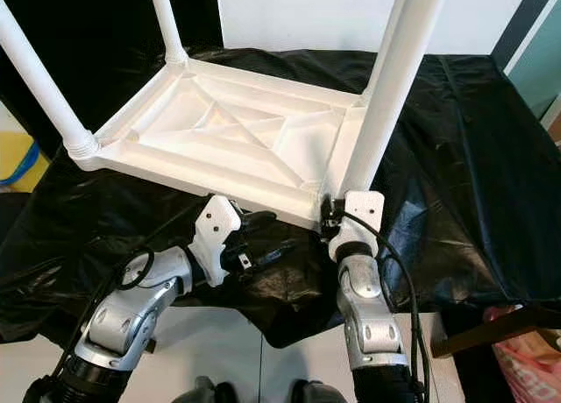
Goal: Building children table
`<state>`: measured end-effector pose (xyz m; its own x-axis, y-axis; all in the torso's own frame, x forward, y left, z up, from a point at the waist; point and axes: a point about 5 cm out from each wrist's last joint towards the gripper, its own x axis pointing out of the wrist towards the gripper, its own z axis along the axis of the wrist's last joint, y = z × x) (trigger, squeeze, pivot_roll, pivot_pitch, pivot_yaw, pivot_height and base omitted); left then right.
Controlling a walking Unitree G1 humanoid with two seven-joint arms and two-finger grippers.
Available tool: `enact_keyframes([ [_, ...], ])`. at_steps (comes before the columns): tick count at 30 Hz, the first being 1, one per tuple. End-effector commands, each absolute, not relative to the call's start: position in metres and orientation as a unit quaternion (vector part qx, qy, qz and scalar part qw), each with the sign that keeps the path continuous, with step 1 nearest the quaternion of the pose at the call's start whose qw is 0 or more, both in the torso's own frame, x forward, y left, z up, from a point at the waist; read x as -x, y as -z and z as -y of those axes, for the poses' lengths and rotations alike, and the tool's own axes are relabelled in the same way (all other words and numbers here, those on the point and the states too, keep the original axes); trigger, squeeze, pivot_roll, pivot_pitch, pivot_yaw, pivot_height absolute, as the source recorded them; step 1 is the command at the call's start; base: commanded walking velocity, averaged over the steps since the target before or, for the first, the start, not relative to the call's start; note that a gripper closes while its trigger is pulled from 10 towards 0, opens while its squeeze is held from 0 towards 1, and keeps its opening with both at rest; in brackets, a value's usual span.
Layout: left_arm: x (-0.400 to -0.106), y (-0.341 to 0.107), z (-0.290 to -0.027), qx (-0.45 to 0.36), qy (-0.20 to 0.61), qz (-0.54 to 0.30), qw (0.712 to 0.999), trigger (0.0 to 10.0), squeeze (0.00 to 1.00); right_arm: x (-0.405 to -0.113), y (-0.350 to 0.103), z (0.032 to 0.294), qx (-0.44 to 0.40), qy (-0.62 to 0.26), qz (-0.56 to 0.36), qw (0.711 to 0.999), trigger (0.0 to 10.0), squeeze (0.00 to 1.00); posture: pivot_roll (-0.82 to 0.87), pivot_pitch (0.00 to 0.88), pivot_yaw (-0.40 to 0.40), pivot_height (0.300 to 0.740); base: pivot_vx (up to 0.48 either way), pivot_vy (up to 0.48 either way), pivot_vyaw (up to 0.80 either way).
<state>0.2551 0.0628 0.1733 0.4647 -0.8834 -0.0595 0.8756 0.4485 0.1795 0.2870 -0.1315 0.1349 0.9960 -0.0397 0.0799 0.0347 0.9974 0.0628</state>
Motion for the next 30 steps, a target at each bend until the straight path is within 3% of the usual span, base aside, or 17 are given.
enact_keyframes([
  [1, -0.255, -0.173, -0.062, -0.093, 0.495, 0.020, 0.864, 10.0, 0.00, -0.285, -0.133, 0.132, -0.035, 0.008, 0.041, 0.999, 10.0, 1.00, -0.05, 0.134, -0.037, 0.740, 0.000, 0.000, 0.00],
  [12, -0.255, -0.172, -0.062, -0.094, 0.497, 0.019, 0.862, 10.0, 0.00, -0.281, -0.142, 0.160, -0.021, -0.097, 0.067, 0.993, 10.0, 1.00, -0.05, 0.131, -0.032, 0.740, 0.000, 0.000, 0.00],
  [13, -0.255, -0.172, -0.062, -0.095, 0.498, 0.019, 0.862, 10.0, 0.00, -0.282, -0.141, 0.163, -0.019, -0.113, 0.064, 0.991, 10.0, 0.00, -0.05, 0.130, -0.032, 0.740, 0.000, 0.000, 0.00],
  [30, -0.256, -0.174, -0.062, -0.097, 0.499, 0.021, 0.861, 10.0, 0.00, -0.302, -0.143, 0.176, 0.051, -0.302, 0.041, 0.951, 10.0, 0.00, -0.04, 0.117, -0.029, 0.740, 0.000, 0.000, 0.00],
])
